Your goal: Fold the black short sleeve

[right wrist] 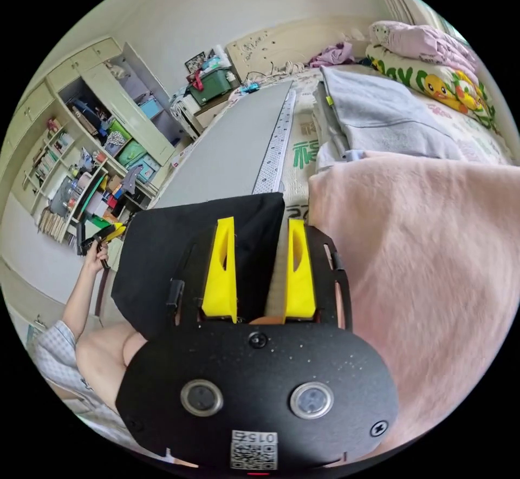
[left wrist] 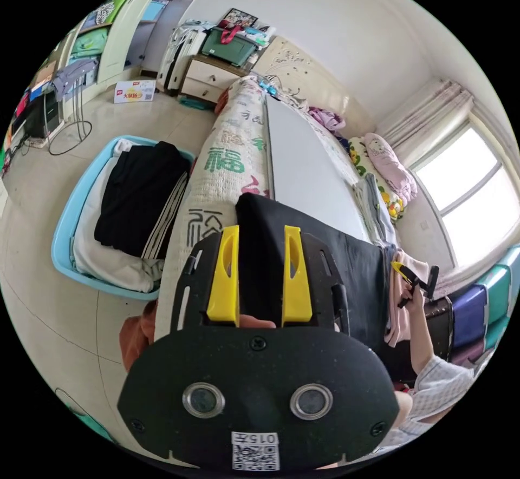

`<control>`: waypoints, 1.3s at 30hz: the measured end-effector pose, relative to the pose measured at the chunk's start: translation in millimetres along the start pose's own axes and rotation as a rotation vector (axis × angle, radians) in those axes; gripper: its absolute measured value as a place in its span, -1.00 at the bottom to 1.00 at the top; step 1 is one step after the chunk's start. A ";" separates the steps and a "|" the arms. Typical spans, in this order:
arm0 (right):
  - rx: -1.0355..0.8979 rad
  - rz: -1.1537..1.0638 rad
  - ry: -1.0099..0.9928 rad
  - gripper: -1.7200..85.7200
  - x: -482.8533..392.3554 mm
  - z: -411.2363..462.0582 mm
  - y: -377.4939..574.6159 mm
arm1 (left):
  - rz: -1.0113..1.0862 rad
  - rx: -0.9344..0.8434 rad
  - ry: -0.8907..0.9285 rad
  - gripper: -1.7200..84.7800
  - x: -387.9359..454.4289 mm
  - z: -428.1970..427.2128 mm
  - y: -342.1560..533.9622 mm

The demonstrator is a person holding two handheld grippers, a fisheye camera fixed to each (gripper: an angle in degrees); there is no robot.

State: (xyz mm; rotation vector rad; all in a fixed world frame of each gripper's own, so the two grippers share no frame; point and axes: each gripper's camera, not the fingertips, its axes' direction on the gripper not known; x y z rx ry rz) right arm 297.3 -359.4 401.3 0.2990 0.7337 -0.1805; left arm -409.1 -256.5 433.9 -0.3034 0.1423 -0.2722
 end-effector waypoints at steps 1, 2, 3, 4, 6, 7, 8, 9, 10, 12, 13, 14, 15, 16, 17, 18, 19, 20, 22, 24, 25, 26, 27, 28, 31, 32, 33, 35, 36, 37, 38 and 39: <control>-0.015 0.020 -0.003 -0.65 1.8 8.8 -12.9 | -0.010 -0.014 0.003 -0.66 2.8 9.4 -11.7; -0.021 0.031 -0.013 -0.66 2.8 12.9 -18.7 | -0.014 -0.023 0.015 -0.66 3.9 14.2 -17.0; -0.036 0.051 -0.043 -0.67 4.8 21.2 -29.4 | -0.037 -0.044 0.035 -0.67 4.7 23.6 -26.4; -0.058 0.074 -0.066 -0.70 7.3 30.2 -39.3 | -0.060 -0.058 0.055 -0.71 4.9 31.4 -33.8; -0.098 0.097 -0.081 -0.80 10.1 43.4 -51.6 | -0.060 -0.065 0.088 -0.83 7.1 38.0 -41.7; -0.116 0.104 -0.054 -0.89 9.9 48.7 -57.2 | -0.059 -0.060 0.102 -0.88 8.8 38.2 -44.6; -0.118 0.097 -0.039 -0.90 8.7 49.9 -59.3 | -0.060 -0.056 0.101 -0.89 9.5 37.3 -45.8; -0.110 0.080 -0.021 -0.91 5.1 49.9 -62.3 | -0.052 -0.058 0.091 -0.91 11.8 34.4 -48.5; -0.084 0.061 0.000 -0.92 1.0 46.8 -64.4 | -0.038 -0.046 0.065 -0.93 15.9 28.5 -50.3; -0.042 0.050 0.015 -0.93 -3.8 41.4 -68.0 | -0.006 -0.014 0.032 -0.94 25.6 16.3 -52.8; -0.025 0.053 0.016 -0.94 -5.9 40.0 -70.7 | 0.018 0.014 0.009 -0.95 33.5 6.8 -55.0; -0.014 0.053 0.017 -0.94 -7.2 39.9 -72.0 | 0.029 0.028 -0.001 -0.95 37.4 2.4 -56.2; -0.001 0.051 0.020 -0.93 -10.1 41.7 -73.9 | 0.043 0.047 -0.016 -0.95 44.5 -4.1 -58.3; -0.002 0.040 0.038 -0.93 -13.6 47.3 -74.5 | 0.051 0.045 -0.033 -0.95 50.2 -6.2 -60.0; -0.010 0.031 0.055 -0.93 -15.7 51.6 -73.9 | 0.055 0.038 -0.045 -0.95 52.8 -5.4 -60.2; -0.036 0.010 0.096 -0.92 -19.8 60.8 -70.5 | 0.064 0.014 -0.067 -0.94 57.6 -1.1 -59.2; -0.045 0.009 0.130 -0.91 -22.6 63.8 -63.3 | 0.072 -0.020 -0.081 -0.93 61.9 4.4 -57.4; -0.033 0.007 0.137 -0.90 -24.3 61.4 -57.8 | 0.072 -0.033 -0.088 -0.92 63.8 5.9 -56.1; 0.038 -0.052 0.089 -0.87 -36.4 34.3 -25.3 | 0.086 -0.064 -0.122 -0.86 73.2 -0.3 -50.8; 0.081 -0.118 0.024 -0.84 -46.6 4.9 8.1 | 0.158 -0.074 -0.189 -0.83 87.9 -16.7 -49.9; 0.101 -0.160 -0.010 -0.83 -52.4 -14.3 34.2 | 0.215 -0.073 -0.255 -0.82 100.9 -29.8 -49.9; 0.106 -0.176 -0.023 -0.82 -54.9 -23.0 48.0 | 0.244 -0.073 -0.287 -0.81 108.3 -35.9 -50.1; 0.113 -0.202 -0.045 -0.81 -59.1 -37.9 76.7 | 0.299 -0.078 -0.337 -0.81 124.9 -46.1 -51.3; 0.109 -0.215 -0.052 -0.80 -62.9 -48.9 106.4 | 0.356 -0.087 -0.360 -0.80 145.0 -53.3 -52.9; 0.069 -0.146 0.018 -0.77 -67.6 -55.7 171.9 | 0.498 -0.086 -0.346 -0.78 208.8 -55.8 -55.5; 0.056 -0.132 0.034 -0.77 -68.5 -54.6 183.1 | 0.525 -0.086 -0.335 -0.77 223.6 -53.1 -55.7; 0.033 -0.106 0.054 -0.76 -70.9 -51.8 203.0 | 0.582 -0.094 -0.304 -0.75 254.5 -44.3 -55.7; 0.012 -0.083 0.081 -0.76 -76.0 -47.3 227.7 | 0.652 -0.123 -0.243 -0.72 301.0 -25.1 -55.2; 0.009 -0.067 0.124 -0.76 -78.6 -43.1 241.3 | 0.673 -0.149 -0.211 -0.71 330.7 -9.8 -55.1; 0.012 -0.059 0.169 -0.76 -79.2 -37.4 251.7 | 0.706 -0.181 -0.173 -0.70 360.1 7.0 -53.9; 0.016 -0.050 0.184 -0.76 -78.6 -34.8 255.6 | 0.724 -0.195 -0.152 -0.69 374.5 15.7 -52.9; 0.024 -0.020 0.190 -0.76 -75.1 -30.2 260.2 | 0.751 -0.222 -0.112 -0.67 402.0 33.0 -50.6</control>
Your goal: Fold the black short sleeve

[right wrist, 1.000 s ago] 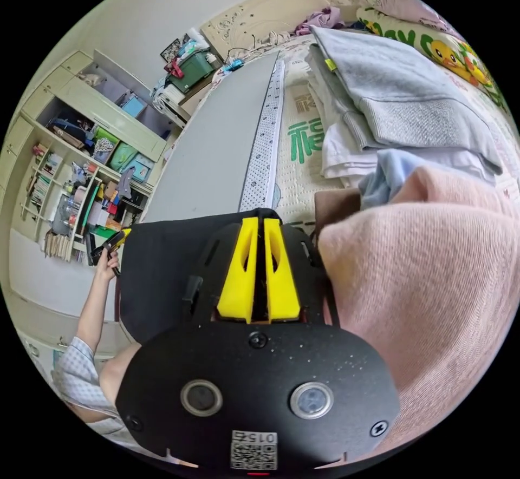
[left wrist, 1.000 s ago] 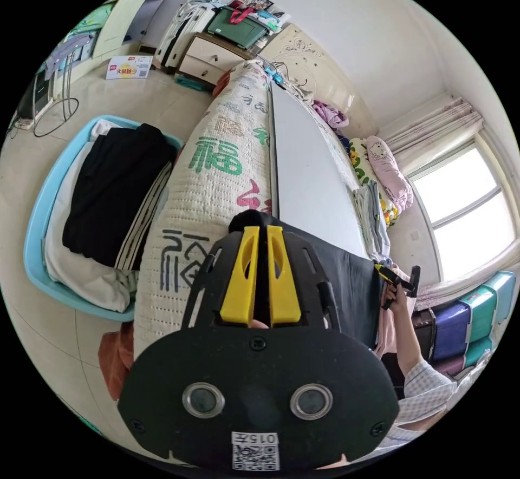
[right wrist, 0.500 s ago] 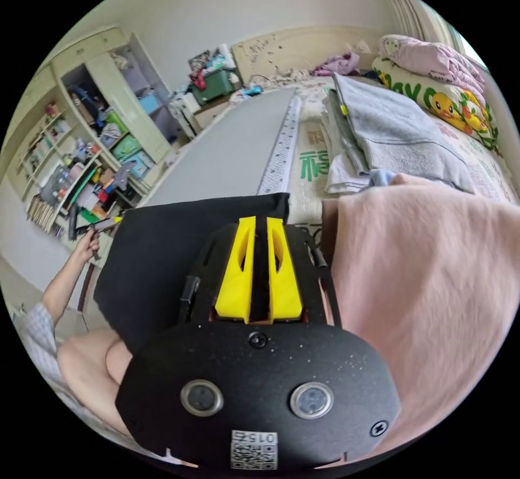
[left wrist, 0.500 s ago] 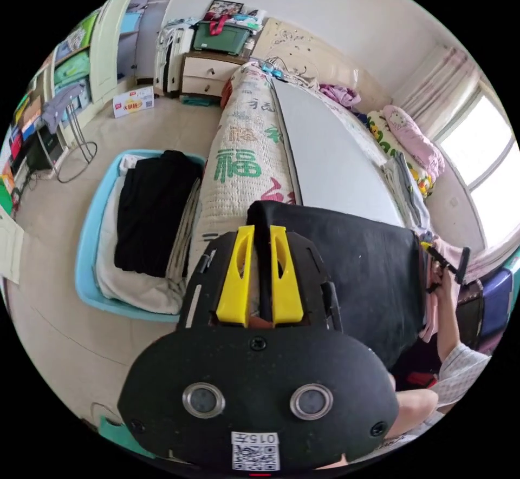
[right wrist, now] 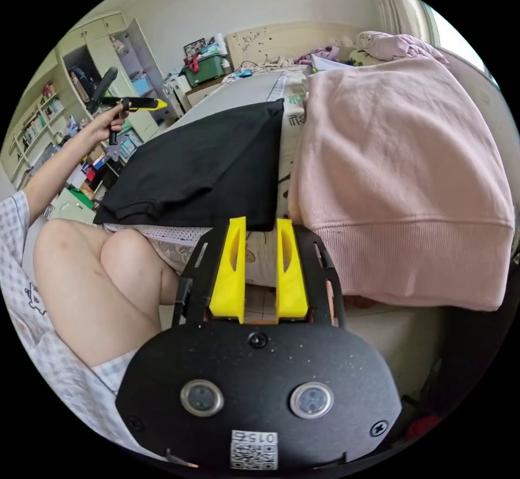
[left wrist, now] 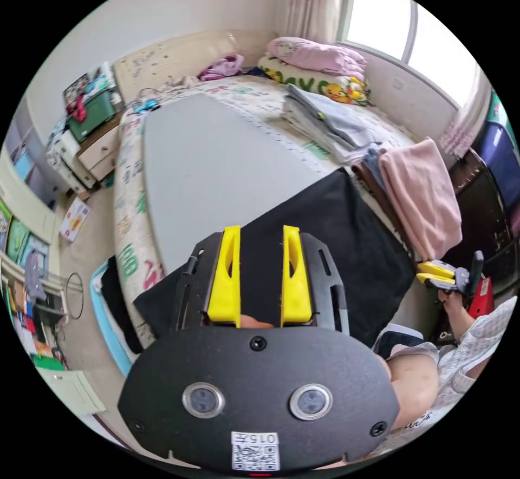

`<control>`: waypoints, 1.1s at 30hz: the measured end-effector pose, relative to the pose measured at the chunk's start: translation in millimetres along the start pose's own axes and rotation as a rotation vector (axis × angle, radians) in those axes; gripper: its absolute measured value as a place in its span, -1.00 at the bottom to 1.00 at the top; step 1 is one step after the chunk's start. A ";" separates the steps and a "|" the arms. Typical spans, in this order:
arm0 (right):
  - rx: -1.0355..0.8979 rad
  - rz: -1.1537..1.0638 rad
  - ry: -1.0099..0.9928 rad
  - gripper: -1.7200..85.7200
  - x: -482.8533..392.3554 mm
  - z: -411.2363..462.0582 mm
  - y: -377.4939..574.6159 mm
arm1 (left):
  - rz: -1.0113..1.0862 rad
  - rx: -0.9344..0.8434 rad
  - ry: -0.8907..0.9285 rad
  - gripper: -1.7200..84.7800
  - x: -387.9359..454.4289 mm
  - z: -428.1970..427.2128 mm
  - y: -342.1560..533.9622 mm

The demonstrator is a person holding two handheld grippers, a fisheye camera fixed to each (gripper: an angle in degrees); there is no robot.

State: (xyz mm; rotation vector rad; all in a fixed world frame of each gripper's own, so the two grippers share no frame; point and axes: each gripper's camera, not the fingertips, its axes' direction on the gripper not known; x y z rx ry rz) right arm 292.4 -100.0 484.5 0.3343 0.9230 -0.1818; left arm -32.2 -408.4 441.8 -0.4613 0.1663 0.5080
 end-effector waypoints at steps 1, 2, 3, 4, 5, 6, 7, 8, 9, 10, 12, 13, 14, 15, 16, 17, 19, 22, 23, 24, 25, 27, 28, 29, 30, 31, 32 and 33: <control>0.004 0.013 -0.006 -0.76 2.6 5.0 2.0 | 0.025 -0.008 0.044 -0.66 20.7 11.9 -19.5; 0.007 0.014 -0.004 -0.76 3.4 7.7 2.4 | 0.037 -0.008 0.066 -0.65 30.6 17.5 -28.7; 0.009 0.014 -0.004 -0.76 4.6 13.4 2.7 | 0.059 -0.006 0.106 -0.65 49.5 28.0 -45.8; 0.005 0.024 -0.016 -0.76 6.6 19.8 2.4 | 0.080 -0.006 0.137 -0.64 66.6 38.4 -61.9; 0.003 0.032 -0.026 -0.76 8.0 23.4 2.3 | 0.089 -0.008 0.147 -0.64 74.4 43.9 -69.7; -0.001 0.045 -0.043 -0.77 10.9 29.5 2.3 | 0.100 -0.014 0.159 -0.64 88.2 55.3 -84.5; 0.006 0.055 -0.056 -0.77 14.3 32.7 3.4 | 0.103 -0.025 0.160 -0.63 99.2 67.1 -98.4; 0.013 0.058 -0.064 -0.77 16.1 33.6 4.4 | 0.102 -0.033 0.157 -0.63 103.8 73.0 -105.0; 0.023 0.061 -0.083 -0.79 20.3 35.8 6.9 | 0.095 -0.043 0.144 -0.62 110.9 84.0 -117.2; 0.035 0.062 -0.106 -0.80 24.6 38.0 10.2 | 0.087 -0.045 0.144 -0.62 115.7 93.5 -128.0; 0.050 0.060 -0.137 -0.82 30.0 41.6 14.5 | 0.070 -0.057 0.155 -0.63 119.8 108.1 -142.4; 0.058 0.059 -0.151 -0.84 33.0 43.5 16.9 | 0.057 -0.069 0.164 -0.63 121.7 118.5 -150.5; 0.060 0.055 -0.155 -0.84 34.0 44.4 17.9 | 0.052 -0.076 0.168 -0.63 122.7 124.1 -154.0; 0.061 0.046 -0.153 -0.86 35.2 46.3 19.8 | 0.044 -0.094 0.170 -0.63 125.2 135.9 -159.8; 0.061 0.035 -0.147 -0.87 36.2 47.2 21.6 | 0.045 -0.117 0.164 -0.64 129.2 148.2 -163.6; 0.062 0.030 -0.144 -0.88 36.9 47.5 22.6 | 0.053 -0.131 0.161 -0.64 132.3 154.2 -164.8; 0.067 0.017 -0.145 -0.90 41.3 47.0 26.8 | 0.096 -0.186 0.144 -0.67 148.1 173.0 -165.7; 0.097 0.028 -0.157 -0.93 51.2 40.2 32.9 | 0.160 -0.177 0.011 -0.84 163.9 174.1 -159.8; 0.108 0.032 -0.157 -0.93 53.3 37.7 34.2 | 0.163 -0.168 0.018 -0.87 164.5 171.4 -158.9; 0.131 0.036 -0.149 -0.93 56.0 32.0 36.5 | 0.152 -0.150 0.029 -0.89 163.2 164.6 -157.6; 0.158 0.026 -0.120 -0.94 56.4 24.8 37.9 | 0.142 -0.116 0.029 -0.91 160.7 154.1 -156.4; 0.207 -0.006 -0.053 -0.94 56.0 9.9 36.8 | 0.119 -0.022 0.049 -0.92 155.3 129.7 -153.9; 0.249 -0.016 -0.004 -0.94 59.4 -3.4 33.9 | 0.107 0.055 0.080 -0.92 151.0 109.7 -152.8; 0.273 -0.015 0.014 -0.94 62.3 -10.8 32.2 | 0.098 0.092 0.097 -0.93 148.4 98.9 -152.8; 0.323 -0.007 0.043 -0.94 69.6 -27.3 28.5 | 0.073 0.161 0.136 -0.93 142.3 76.4 -153.2; 0.365 -0.005 0.063 -0.94 75.9 -44.6 24.3 | 0.056 0.224 0.183 -0.93 135.5 53.0 -153.0; 0.382 -0.010 0.069 -0.94 77.7 -53.3 22.2 | 0.053 0.253 0.202 -0.93 131.8 41.1 -152.1; 0.409 -0.034 0.066 -0.95 77.8 -70.1 18.5 | 0.048 0.307 0.231 -0.94 123.3 17.6 -147.8</control>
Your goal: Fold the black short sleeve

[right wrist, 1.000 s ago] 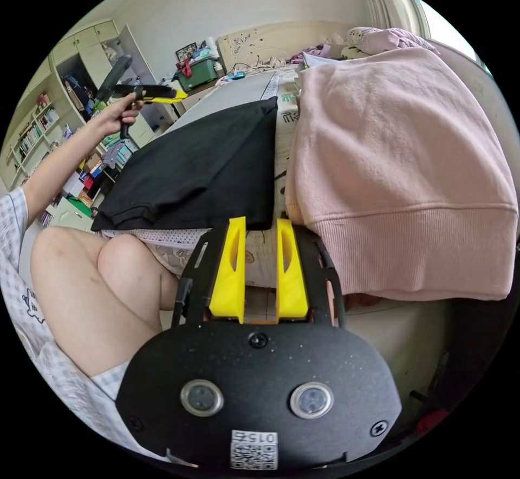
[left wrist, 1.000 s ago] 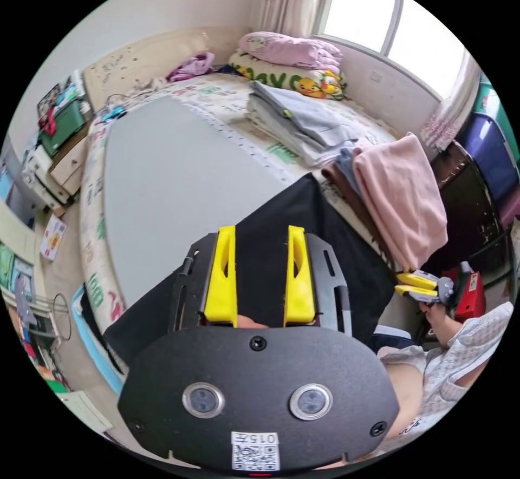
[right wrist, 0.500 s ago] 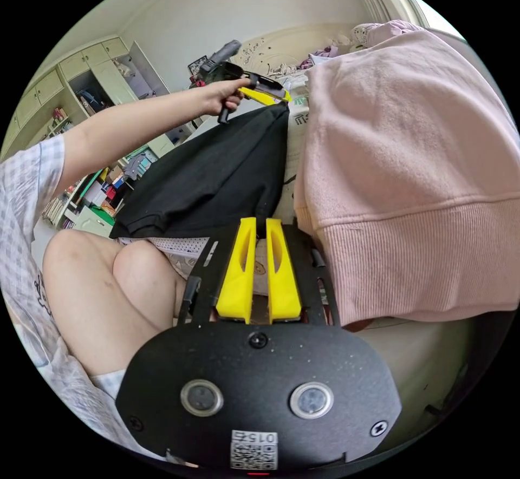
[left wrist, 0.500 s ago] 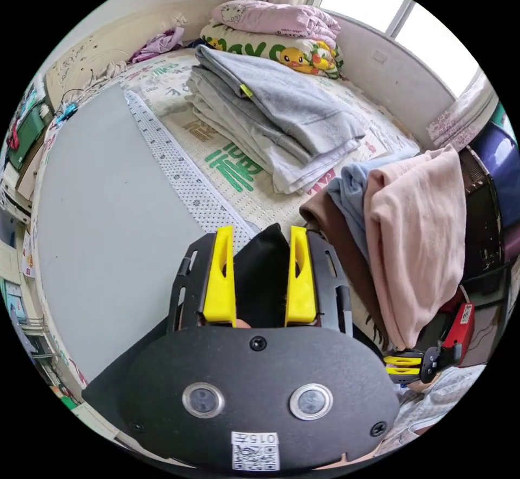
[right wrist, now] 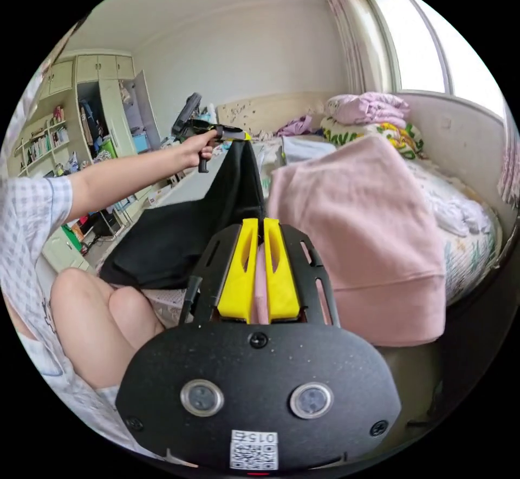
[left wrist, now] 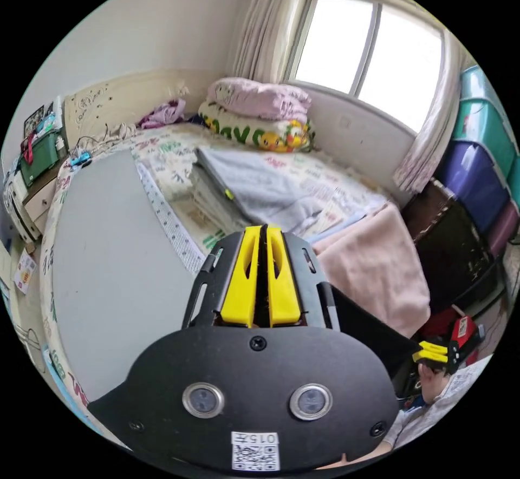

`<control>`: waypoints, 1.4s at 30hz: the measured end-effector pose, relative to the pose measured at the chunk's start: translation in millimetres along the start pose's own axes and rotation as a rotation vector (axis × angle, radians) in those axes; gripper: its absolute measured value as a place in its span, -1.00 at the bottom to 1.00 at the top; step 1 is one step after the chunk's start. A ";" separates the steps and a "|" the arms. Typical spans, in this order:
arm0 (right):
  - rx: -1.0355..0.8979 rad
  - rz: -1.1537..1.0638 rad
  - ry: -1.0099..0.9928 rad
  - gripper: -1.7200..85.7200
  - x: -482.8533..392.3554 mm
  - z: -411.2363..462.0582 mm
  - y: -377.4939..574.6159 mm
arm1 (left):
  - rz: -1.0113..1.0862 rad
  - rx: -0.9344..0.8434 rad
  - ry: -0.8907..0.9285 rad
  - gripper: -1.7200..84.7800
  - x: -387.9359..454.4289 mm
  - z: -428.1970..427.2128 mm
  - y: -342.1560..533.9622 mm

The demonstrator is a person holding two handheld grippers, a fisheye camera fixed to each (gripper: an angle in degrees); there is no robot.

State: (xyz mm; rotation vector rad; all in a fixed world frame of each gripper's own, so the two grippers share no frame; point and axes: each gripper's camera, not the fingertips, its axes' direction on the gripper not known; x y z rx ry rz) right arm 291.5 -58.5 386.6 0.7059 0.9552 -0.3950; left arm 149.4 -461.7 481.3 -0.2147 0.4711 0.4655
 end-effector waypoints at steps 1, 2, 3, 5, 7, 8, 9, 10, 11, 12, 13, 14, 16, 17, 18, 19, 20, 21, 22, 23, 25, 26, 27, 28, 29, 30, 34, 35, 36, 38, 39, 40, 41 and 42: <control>0.022 -0.036 -0.038 -0.95 -4.0 -13.4 -8.5 | 0.008 0.044 0.028 -0.94 -4.9 -25.3 0.5; 0.029 -0.060 -0.076 -0.95 -7.9 -19.1 -12.0 | 0.011 0.061 0.037 -0.94 -8.5 -37.9 2.2; 0.019 -0.119 -0.190 -0.95 -19.5 -25.7 -18.4 | 0.012 0.086 0.045 -0.94 -18.4 -62.7 9.2; -0.061 -0.190 -0.391 -0.95 -43.0 -20.0 -26.1 | 0.006 0.111 0.052 -0.94 -40.0 -97.6 27.7; -0.140 -0.260 -0.612 -0.95 -84.5 4.2 -27.2 | -0.037 0.137 0.062 -0.95 -81.9 -139.9 67.3; -0.160 -0.274 -0.650 -0.95 -96.0 12.9 -26.6 | -0.060 0.141 0.061 -0.95 -94.2 -149.2 79.3; -0.214 -0.305 -0.716 -0.95 -120.3 33.2 -24.7 | -0.111 0.142 0.048 -0.95 -119.8 -165.0 104.8; -0.278 -0.335 -0.766 -0.95 -145.2 56.9 -22.0 | -0.162 0.127 0.021 -0.95 -145.5 -176.0 131.3; -0.312 -0.348 -0.785 -0.95 -157.0 69.0 -20.5 | -0.188 0.116 0.001 -0.96 -158.1 -179.9 144.6; -0.376 -0.366 -0.823 -0.95 -178.8 93.6 -16.8 | -0.238 0.077 -0.050 -0.96 -182.7 -184.1 170.1; -0.461 -0.381 -0.851 -0.95 -199.6 117.6 -13.1 | -0.294 0.032 -0.100 -0.96 -206.5 -186.1 194.5; -0.493 -0.394 -0.865 -0.95 -209.4 127.5 -11.0 | -0.321 0.018 -0.112 -0.96 -217.8 -186.8 206.6; -0.613 -0.465 -0.886 -0.95 -244.1 156.9 -1.5 | -0.402 -0.006 -0.114 -0.96 -254.0 -186.7 251.2; -0.633 -0.491 -0.883 -0.95 -251.6 161.3 1.1 | -0.416 -0.005 -0.107 -0.96 -260.4 -186.1 260.9; -0.674 -0.533 -0.870 -0.95 -264.4 168.9 6.0 | -0.435 0.007 -0.092 -0.96 -270.3 -185.5 277.6; -0.696 -0.561 -0.864 -0.94 -273.4 173.8 10.0 | -0.449 0.019 -0.080 -0.96 -277.6 -184.8 290.5; -0.702 -0.570 -0.865 -0.94 -276.8 175.7 11.8 | -0.454 0.024 -0.075 -0.96 -280.6 -184.4 295.7; -0.711 -0.576 -0.875 -0.94 -281.5 179.3 14.3 | -0.463 0.030 -0.071 -0.96 -285.7 -183.5 303.5; -0.713 -0.573 -0.895 -0.94 -284.3 182.1 15.0 | -0.464 0.037 -0.071 -0.96 -289.3 -183.0 308.8; -0.716 -0.570 -0.902 -0.94 -285.4 183.9 14.9 | -0.465 0.040 -0.072 -0.96 -290.8 -182.6 310.8; -0.756 -0.566 -0.911 -0.93 -291.7 196.7 16.9 | -0.486 0.033 -0.094 -0.94 -296.5 -178.9 318.9; -0.777 -0.577 -0.900 -0.93 -294.6 202.3 19.6 | -0.498 0.023 -0.110 -0.94 -298.0 -177.0 321.3; -0.849 -0.612 -0.850 -0.92 -302.5 216.2 28.9 | -0.519 -0.007 -0.153 -0.92 -300.3 -172.9 326.2; -0.909 -0.650 -0.775 -0.90 -310.2 229.2 40.4 | -0.530 -0.040 -0.208 -0.91 -301.3 -169.5 331.0; -0.919 -0.658 -0.749 -0.90 -312.5 232.6 44.5 | -0.533 -0.051 -0.232 -0.89 -301.4 -168.7 333.5; -0.895 -0.653 -0.757 -0.88 -313.0 229.9 46.0 | -0.529 -0.052 -0.256 -0.87 -299.9 -169.5 338.2; -0.761 -0.663 -0.776 -0.85 -299.1 190.5 32.8 | -0.502 -0.018 -0.261 -0.80 -287.4 -181.7 349.7; -0.737 -0.661 -0.787 -0.85 -295.2 183.2 29.7 | -0.496 -0.015 -0.267 -0.80 -285.0 -183.4 350.6; -0.684 -0.660 -0.811 -0.85 -286.7 169.7 24.2 | -0.480 -0.011 -0.280 -0.79 -280.2 -185.9 351.7; -0.608 -0.650 -0.802 -0.83 -274.4 157.8 19.7 | -0.443 -0.008 -0.295 -0.79 -272.6 -186.4 351.6; -0.577 -0.640 -0.754 -0.82 -268.9 157.6 19.9 | -0.424 -0.013 -0.296 -0.79 -268.7 -183.8 350.9; -0.566 -0.636 -0.692 -0.80 -266.7 162.7 23.4 | -0.413 -0.019 -0.291 -0.79 -266.0 -179.2 350.6; -0.574 -0.641 -0.663 -0.80 -267.5 166.9 26.2 | -0.410 -0.021 -0.287 -0.79 -265.1 -176.3 350.7; -0.598 -0.676 -0.620 -0.79 -272.9 175.8 33.6 | -0.411 -0.026 -0.280 -0.78 -264.2 -169.6 351.5</control>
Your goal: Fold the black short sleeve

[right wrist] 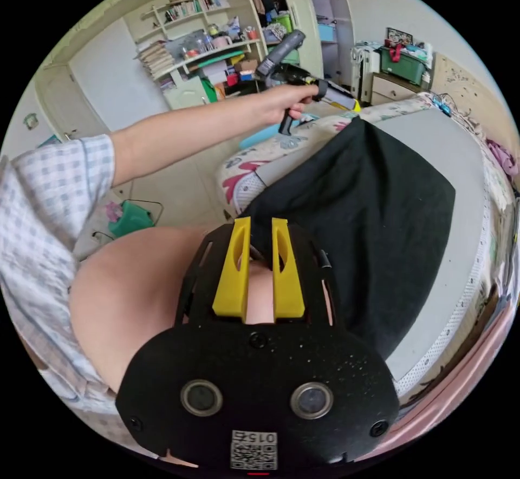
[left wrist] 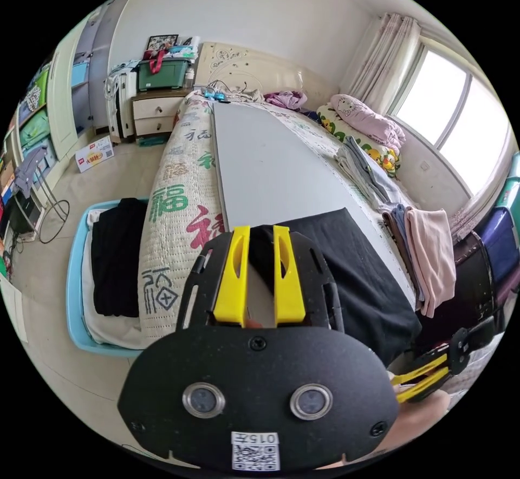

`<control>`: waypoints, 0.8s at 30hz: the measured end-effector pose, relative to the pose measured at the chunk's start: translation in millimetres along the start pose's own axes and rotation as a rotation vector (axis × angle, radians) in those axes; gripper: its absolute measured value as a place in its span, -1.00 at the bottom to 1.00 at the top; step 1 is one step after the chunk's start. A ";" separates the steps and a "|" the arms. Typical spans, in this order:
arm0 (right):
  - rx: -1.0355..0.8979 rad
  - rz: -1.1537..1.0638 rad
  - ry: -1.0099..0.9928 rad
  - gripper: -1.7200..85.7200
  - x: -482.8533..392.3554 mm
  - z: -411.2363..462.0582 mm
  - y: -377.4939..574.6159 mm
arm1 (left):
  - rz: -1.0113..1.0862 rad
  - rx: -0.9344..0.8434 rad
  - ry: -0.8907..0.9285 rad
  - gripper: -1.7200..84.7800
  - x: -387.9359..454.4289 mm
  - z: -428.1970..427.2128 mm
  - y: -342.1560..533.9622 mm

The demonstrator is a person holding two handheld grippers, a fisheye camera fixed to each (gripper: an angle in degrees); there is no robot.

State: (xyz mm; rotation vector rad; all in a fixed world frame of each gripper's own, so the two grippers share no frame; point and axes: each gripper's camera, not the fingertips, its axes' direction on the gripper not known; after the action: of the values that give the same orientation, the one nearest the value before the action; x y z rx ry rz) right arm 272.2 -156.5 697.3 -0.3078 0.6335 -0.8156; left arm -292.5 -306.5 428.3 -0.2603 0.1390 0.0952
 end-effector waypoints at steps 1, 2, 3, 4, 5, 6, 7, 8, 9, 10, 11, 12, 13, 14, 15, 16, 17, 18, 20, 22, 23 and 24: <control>-0.054 -0.014 0.038 -0.78 -1.5 16.2 -2.9 | -0.001 -0.011 0.006 -0.78 1.5 7.6 1.3; -0.086 -0.017 0.055 -0.78 -2.5 24.8 -4.8 | -0.002 -0.018 0.008 -0.78 2.0 11.9 2.1; -0.126 -0.029 0.083 -0.78 -5.4 38.9 -7.9 | -0.005 -0.034 0.013 -0.77 2.4 21.0 3.7; -0.114 -0.040 0.136 -0.82 -9.9 42.6 -8.9 | -0.002 -0.053 0.017 -0.76 2.4 30.5 5.5; -0.109 -0.051 0.169 -0.84 -12.4 43.3 -9.4 | -0.001 -0.065 0.012 -0.77 2.2 35.4 6.4; -0.118 -0.073 0.227 -0.91 -15.6 45.9 -11.1 | -0.001 -0.089 -0.014 -0.78 1.2 44.7 8.1; -0.125 -0.090 0.225 -0.95 -16.9 46.1 -12.8 | 0.004 -0.108 -0.042 -0.81 -0.2 51.9 9.3; -0.128 -0.088 0.211 -0.96 -16.2 45.2 -13.9 | 0.008 -0.113 -0.045 -0.82 -0.8 54.4 9.8; -0.129 -0.087 0.160 -0.97 -14.2 42.5 -15.7 | 0.010 -0.110 -0.038 -0.87 -2.3 56.2 10.7; -0.116 -0.076 0.098 -0.97 -10.4 38.5 -16.8 | 0.010 -0.090 -0.032 -0.90 -3.6 54.3 12.3; -0.107 -0.067 0.069 -0.97 -8.0 36.4 -17.2 | 0.012 -0.077 -0.026 -0.91 -4.2 52.8 13.4; -0.087 -0.053 0.014 -0.97 -2.9 32.3 -17.8 | 0.011 -0.060 -0.018 -0.92 -5.4 50.9 15.7; -0.068 -0.035 -0.037 -0.97 3.3 29.3 -18.9 | 0.018 -0.052 -0.022 -0.93 -5.5 50.8 18.2; -0.062 -0.025 -0.062 -0.98 6.8 29.0 -19.7 | 0.026 -0.053 -0.031 -0.94 -5.0 51.7 19.5; -0.065 -0.011 -0.097 -0.98 12.9 32.1 -21.6 | 0.048 -0.066 -0.064 -0.94 -3.2 55.9 22.2; -0.093 -0.006 -0.102 -0.97 17.2 40.6 -23.9 | 0.069 -0.088 -0.101 -0.94 -1.5 62.8 25.2; -0.111 -0.005 -0.094 -0.97 18.5 45.9 -25.0 | 0.075 -0.099 -0.114 -0.94 -1.1 66.7 26.8; -0.146 -0.011 -0.074 -0.97 19.4 56.3 -26.7 | 0.074 -0.112 -0.124 -0.94 -1.5 73.6 29.9; -0.152 0.000 -0.070 -0.97 20.0 63.5 -28.7 | 0.074 -0.124 -0.134 -0.93 -2.0 81.8 33.7; -0.140 -0.002 -0.062 -0.97 20.5 60.5 -29.6 | 0.080 -0.132 -0.163 -0.90 -2.3 88.9 37.0; -0.132 0.001 -0.061 -0.97 21.1 58.3 -29.0 | 0.073 -0.134 -0.166 -0.88 -3.1 89.3 37.6; -0.112 0.012 -0.066 -0.97 23.0 51.7 -26.5 | 0.057 -0.133 -0.163 -0.85 -5.5 88.0 39.2</control>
State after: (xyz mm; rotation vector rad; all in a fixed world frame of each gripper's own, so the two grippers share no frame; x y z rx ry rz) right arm 301.4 -190.3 740.9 -0.4307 0.6194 -0.7569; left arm -291.3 -246.1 503.6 -0.3801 -0.0222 0.1819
